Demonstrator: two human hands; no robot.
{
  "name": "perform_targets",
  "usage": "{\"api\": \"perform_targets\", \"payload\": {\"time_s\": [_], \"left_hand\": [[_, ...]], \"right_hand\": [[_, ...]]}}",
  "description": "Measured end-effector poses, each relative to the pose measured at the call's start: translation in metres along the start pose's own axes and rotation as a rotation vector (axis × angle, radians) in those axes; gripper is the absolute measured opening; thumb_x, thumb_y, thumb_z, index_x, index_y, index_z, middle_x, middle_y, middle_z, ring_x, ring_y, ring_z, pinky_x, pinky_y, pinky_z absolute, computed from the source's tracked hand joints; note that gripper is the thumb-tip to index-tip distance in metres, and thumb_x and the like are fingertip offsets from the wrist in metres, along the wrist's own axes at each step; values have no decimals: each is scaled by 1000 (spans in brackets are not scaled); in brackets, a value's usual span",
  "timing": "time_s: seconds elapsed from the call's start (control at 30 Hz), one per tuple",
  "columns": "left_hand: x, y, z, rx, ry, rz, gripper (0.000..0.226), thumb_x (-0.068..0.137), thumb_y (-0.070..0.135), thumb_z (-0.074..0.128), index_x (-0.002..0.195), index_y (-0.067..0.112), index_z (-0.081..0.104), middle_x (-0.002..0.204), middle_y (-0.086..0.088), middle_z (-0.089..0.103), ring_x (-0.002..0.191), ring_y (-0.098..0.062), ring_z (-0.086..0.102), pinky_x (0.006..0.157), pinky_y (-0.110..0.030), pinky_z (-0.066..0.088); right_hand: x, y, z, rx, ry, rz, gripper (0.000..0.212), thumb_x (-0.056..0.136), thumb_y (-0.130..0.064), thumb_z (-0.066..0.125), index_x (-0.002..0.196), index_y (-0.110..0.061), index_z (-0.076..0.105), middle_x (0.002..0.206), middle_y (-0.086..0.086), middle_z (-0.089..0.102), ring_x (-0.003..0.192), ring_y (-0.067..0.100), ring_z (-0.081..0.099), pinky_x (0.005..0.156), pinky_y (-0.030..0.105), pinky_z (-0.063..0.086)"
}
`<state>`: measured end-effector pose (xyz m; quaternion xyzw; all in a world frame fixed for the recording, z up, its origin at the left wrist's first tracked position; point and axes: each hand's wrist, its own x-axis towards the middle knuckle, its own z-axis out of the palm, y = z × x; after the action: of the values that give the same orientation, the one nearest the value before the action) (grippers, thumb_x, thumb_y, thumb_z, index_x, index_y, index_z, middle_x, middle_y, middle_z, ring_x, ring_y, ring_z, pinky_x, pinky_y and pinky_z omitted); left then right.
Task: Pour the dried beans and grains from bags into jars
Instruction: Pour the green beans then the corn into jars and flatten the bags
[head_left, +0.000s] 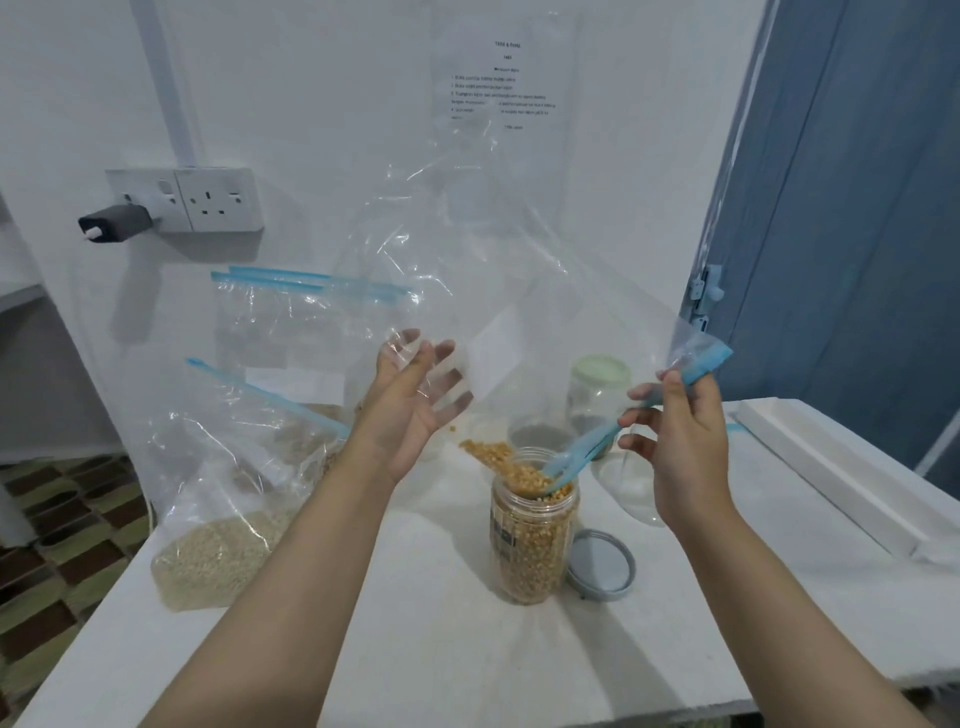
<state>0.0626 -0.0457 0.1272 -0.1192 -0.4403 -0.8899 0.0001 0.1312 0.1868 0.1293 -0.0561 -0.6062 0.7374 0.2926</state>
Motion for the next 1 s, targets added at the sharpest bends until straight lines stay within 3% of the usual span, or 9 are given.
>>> {"api": "perform_targets", "payload": {"time_s": [1.0], "left_hand": [[-5, 16, 8, 46, -35, 55, 13, 98, 24, 55, 106, 30, 47, 108, 0, 69, 101, -28, 65, 92, -50, 54]], "right_hand": [[3, 0, 5, 11, -12, 2, 13, 106, -27, 41, 108, -22, 53, 84, -2, 67, 61, 8, 61, 51, 25, 54]]}}
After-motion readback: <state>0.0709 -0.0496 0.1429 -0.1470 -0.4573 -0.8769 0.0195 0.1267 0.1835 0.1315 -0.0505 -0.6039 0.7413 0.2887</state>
